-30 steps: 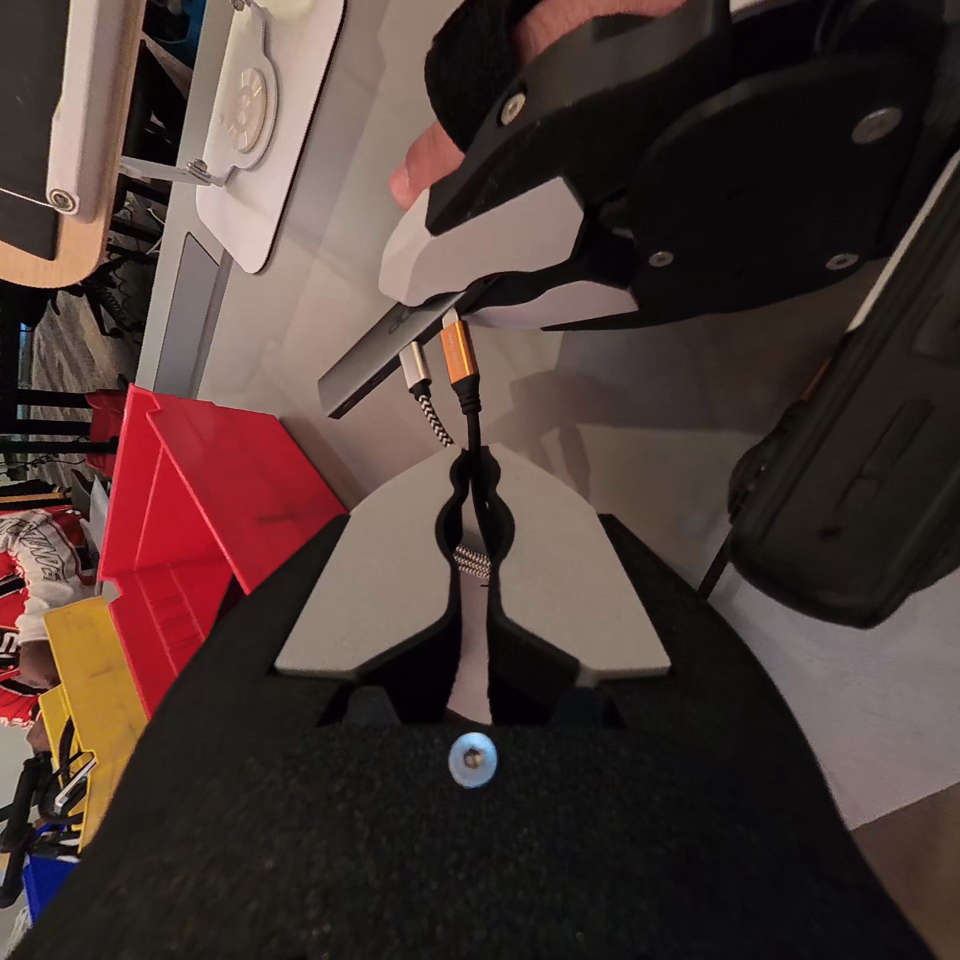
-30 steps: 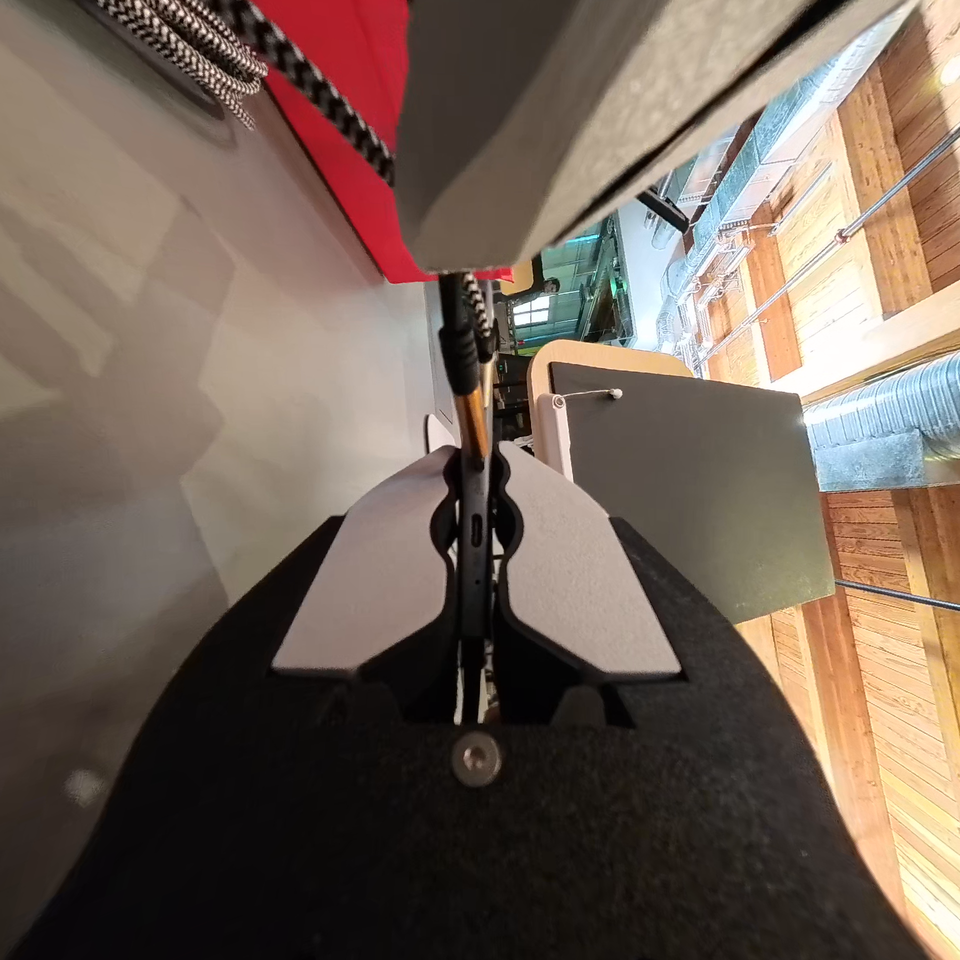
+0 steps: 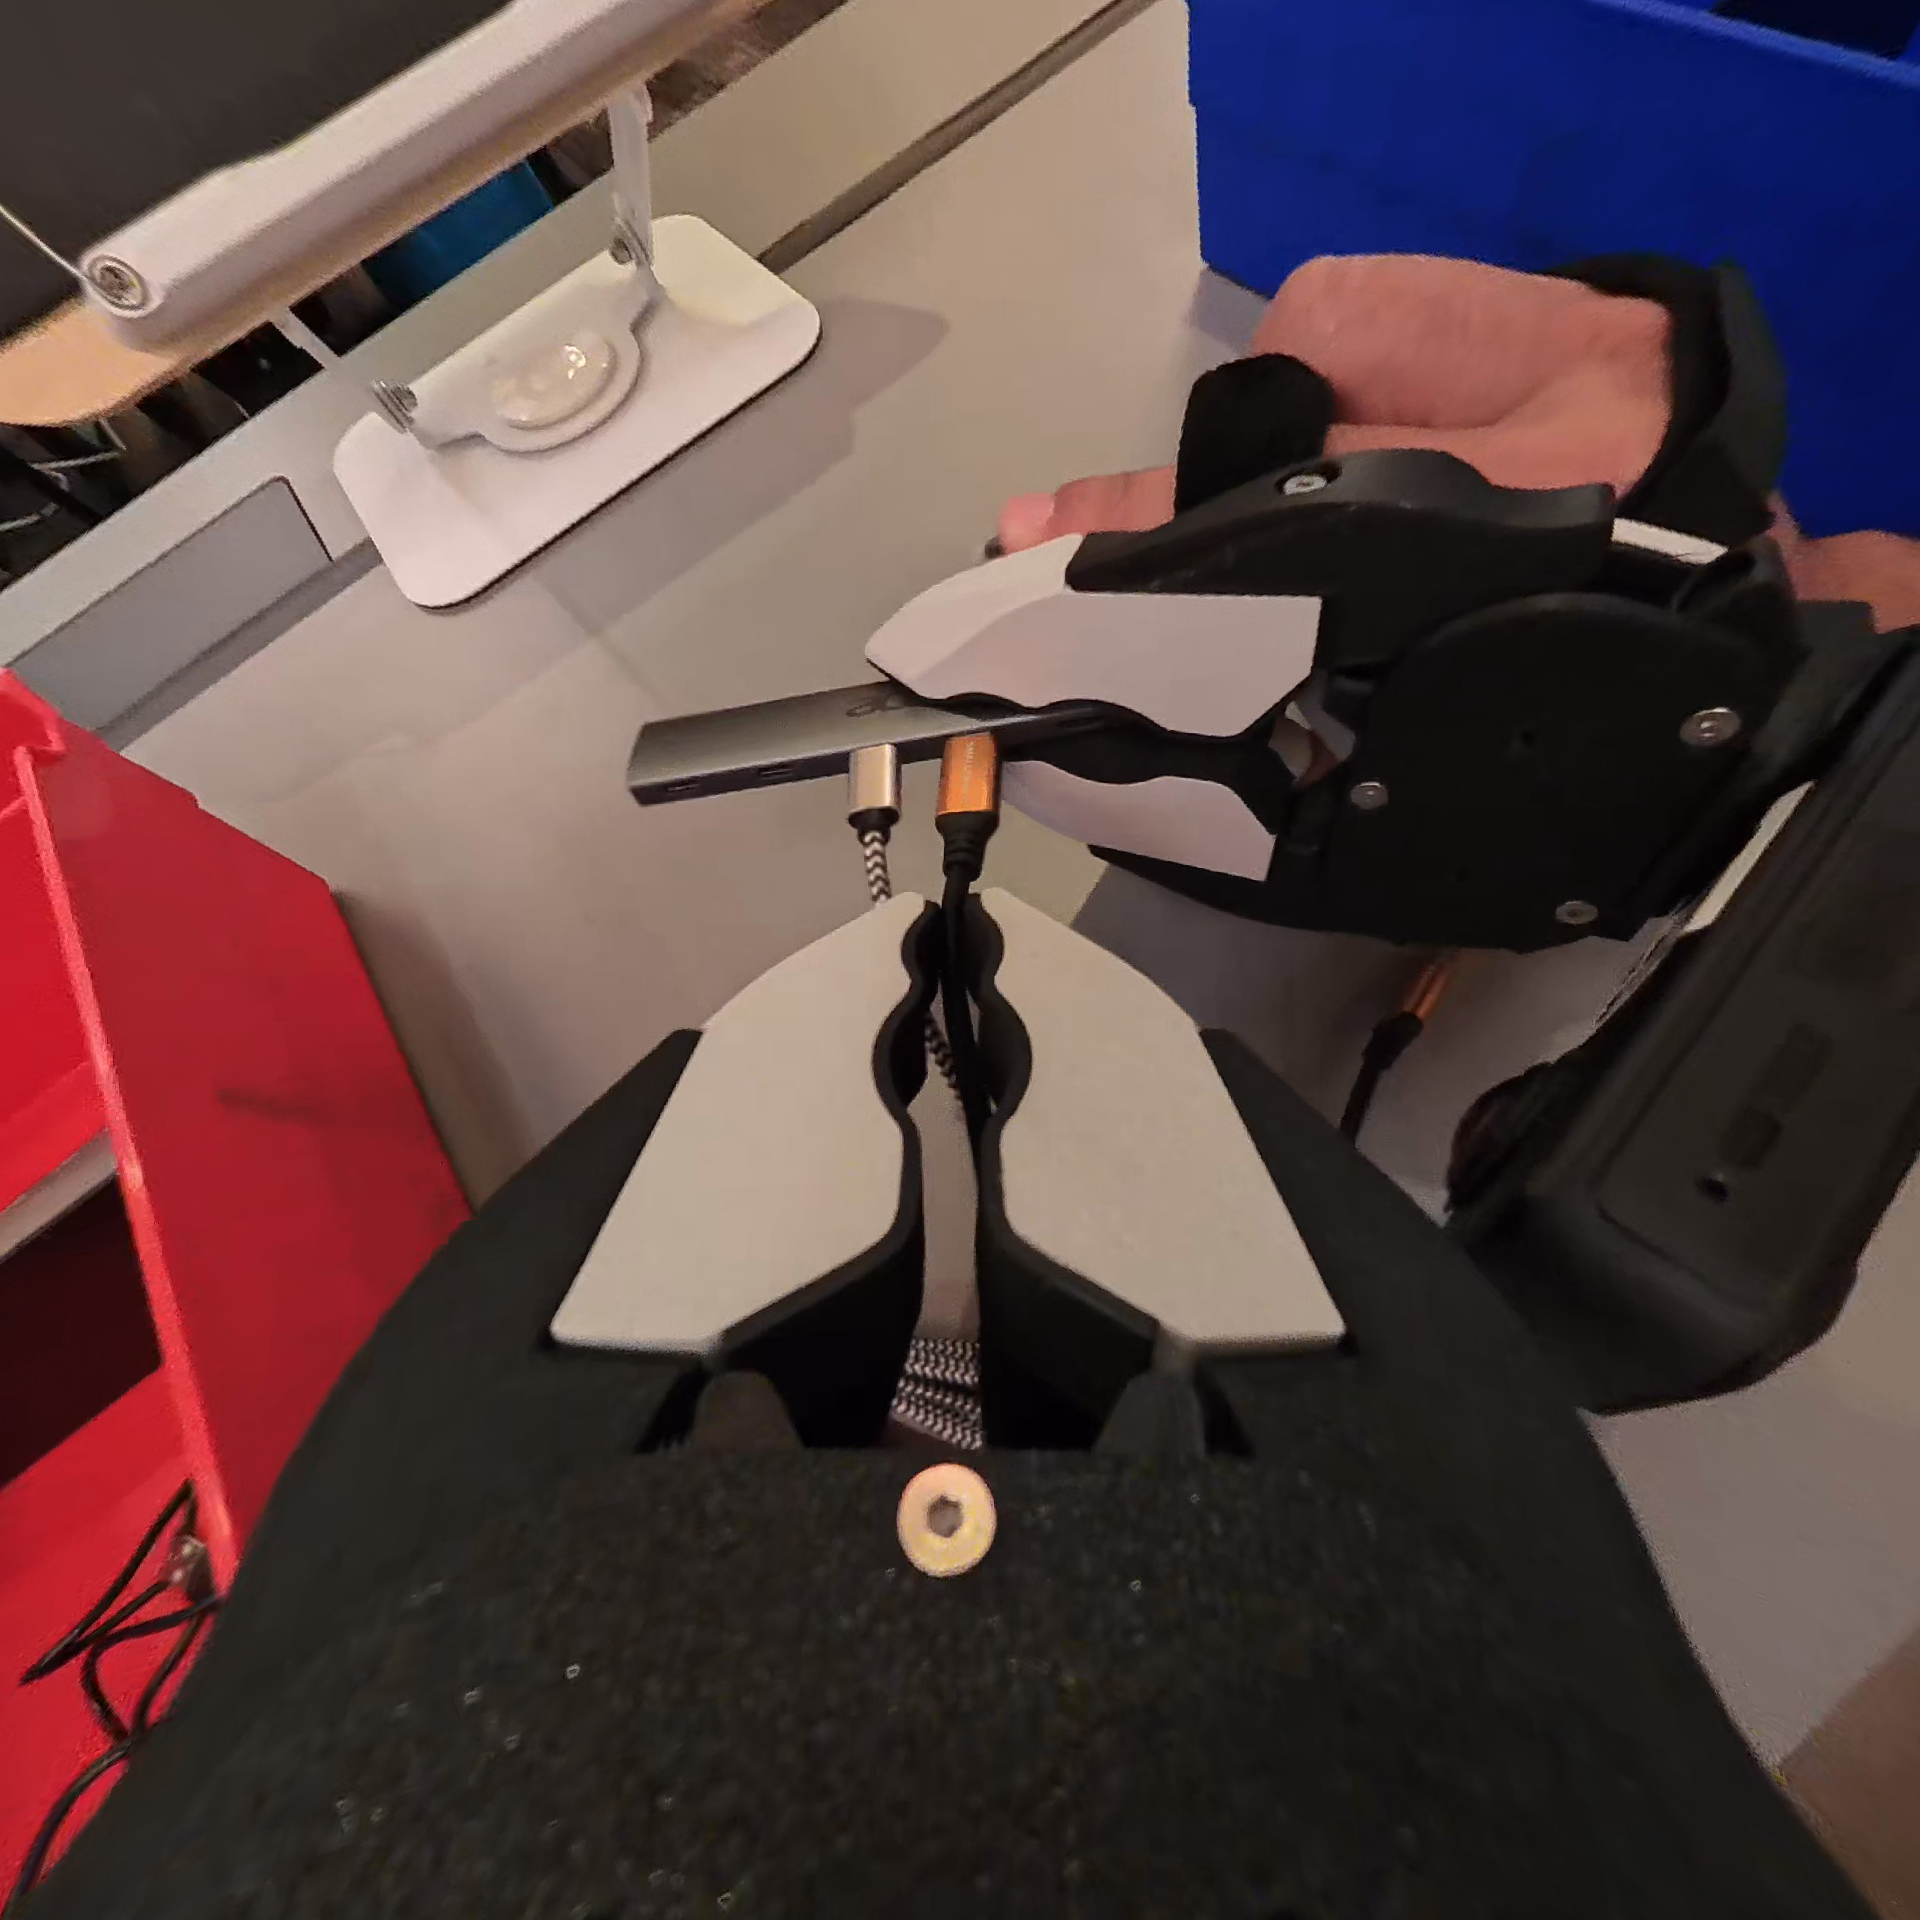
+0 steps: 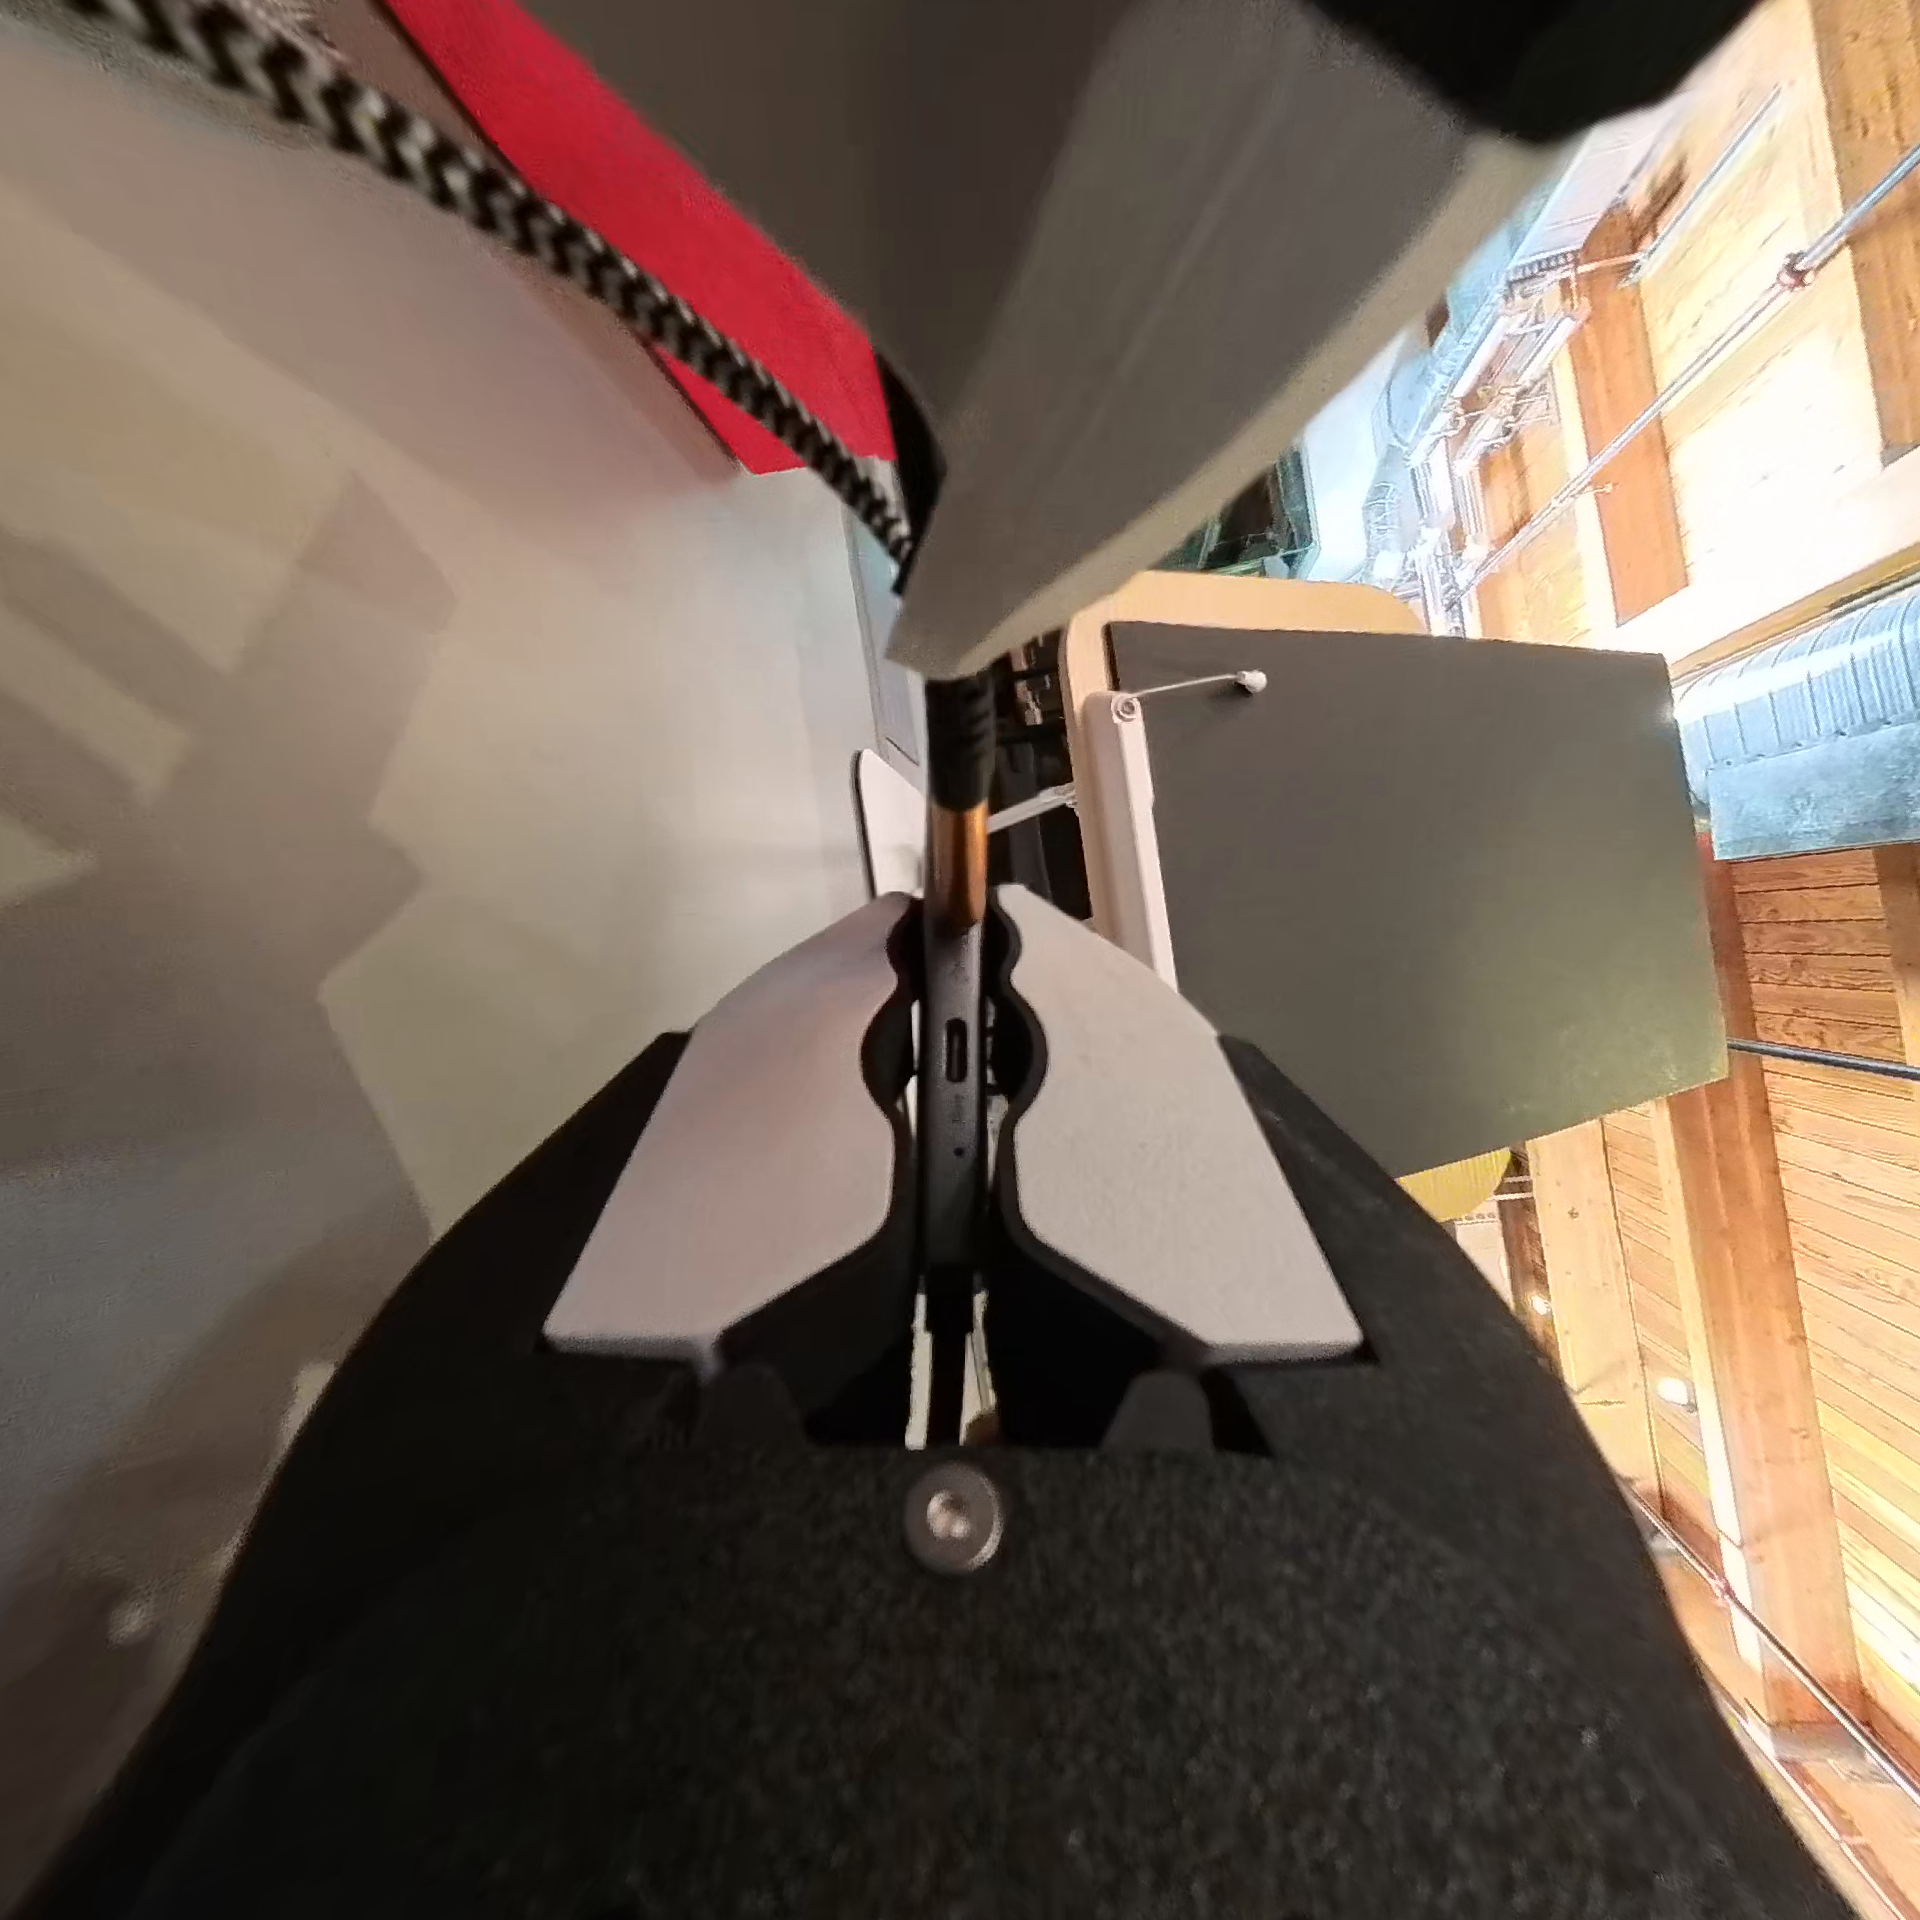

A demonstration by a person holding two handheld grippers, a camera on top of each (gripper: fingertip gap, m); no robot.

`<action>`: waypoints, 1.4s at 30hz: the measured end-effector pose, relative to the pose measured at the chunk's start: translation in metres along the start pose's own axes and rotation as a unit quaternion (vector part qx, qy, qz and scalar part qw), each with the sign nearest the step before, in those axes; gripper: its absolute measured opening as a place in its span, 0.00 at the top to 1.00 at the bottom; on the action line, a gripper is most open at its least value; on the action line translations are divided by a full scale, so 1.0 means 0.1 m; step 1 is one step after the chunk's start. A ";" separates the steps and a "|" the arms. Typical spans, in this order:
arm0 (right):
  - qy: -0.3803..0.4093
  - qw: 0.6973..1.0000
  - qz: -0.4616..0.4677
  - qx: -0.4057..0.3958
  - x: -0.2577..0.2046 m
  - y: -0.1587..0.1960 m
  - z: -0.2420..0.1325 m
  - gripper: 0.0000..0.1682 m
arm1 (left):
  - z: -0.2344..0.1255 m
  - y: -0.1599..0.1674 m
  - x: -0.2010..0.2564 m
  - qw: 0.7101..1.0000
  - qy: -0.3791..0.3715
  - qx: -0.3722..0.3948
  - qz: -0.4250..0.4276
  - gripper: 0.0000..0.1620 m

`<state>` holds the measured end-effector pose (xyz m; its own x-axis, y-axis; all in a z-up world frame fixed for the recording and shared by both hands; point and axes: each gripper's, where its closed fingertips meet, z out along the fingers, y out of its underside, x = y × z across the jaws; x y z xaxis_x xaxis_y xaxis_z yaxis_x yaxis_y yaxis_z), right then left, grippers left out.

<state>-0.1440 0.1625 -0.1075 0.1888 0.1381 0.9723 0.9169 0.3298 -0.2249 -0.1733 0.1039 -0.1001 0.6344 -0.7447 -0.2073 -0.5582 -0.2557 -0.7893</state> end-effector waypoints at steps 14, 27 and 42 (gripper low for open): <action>-0.033 0.999 0.023 -0.034 -0.13 0.00 0.00 0.95 | 0.02 -0.08 0.04 0.998 0.008 0.064 -0.017 0.98; -0.004 0.999 0.035 0.018 0.02 -0.01 -0.01 0.94 | 0.04 -0.03 -0.03 0.997 0.036 0.072 -0.021 0.98; 0.006 0.999 -0.014 0.041 -0.02 -0.08 -0.06 0.95 | 0.08 0.07 -0.11 0.996 0.058 0.068 -0.012 0.98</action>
<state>-0.1496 0.1540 -0.1073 0.1689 0.1161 0.9788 0.8901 0.4085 -0.2021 -0.1802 0.1147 -0.1079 0.5764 -0.8075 -0.1250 -0.4609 -0.1950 -0.8657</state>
